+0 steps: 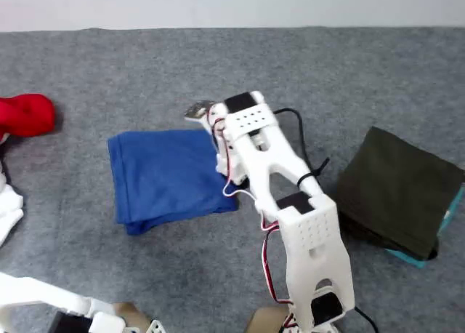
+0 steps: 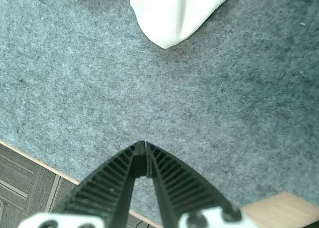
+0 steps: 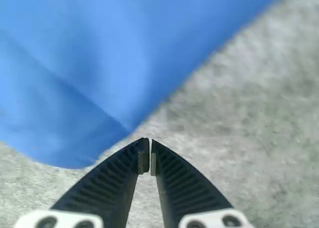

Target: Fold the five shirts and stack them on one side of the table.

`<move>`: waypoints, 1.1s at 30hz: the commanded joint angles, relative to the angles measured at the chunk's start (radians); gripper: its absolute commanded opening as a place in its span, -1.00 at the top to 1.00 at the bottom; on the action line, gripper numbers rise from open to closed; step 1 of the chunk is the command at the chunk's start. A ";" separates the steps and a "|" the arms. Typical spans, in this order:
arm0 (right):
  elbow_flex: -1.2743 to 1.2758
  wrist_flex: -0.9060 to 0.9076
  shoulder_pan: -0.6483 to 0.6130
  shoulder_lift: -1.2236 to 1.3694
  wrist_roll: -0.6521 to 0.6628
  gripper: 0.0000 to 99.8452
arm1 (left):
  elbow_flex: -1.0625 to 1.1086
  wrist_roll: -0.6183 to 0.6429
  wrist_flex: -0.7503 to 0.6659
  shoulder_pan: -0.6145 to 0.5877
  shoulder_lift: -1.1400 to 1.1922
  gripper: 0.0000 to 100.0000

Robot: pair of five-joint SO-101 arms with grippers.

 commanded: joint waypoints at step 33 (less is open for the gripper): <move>-0.083 0.056 -0.056 0.015 -0.006 0.98 | -0.038 0.006 0.008 -0.006 -0.040 0.99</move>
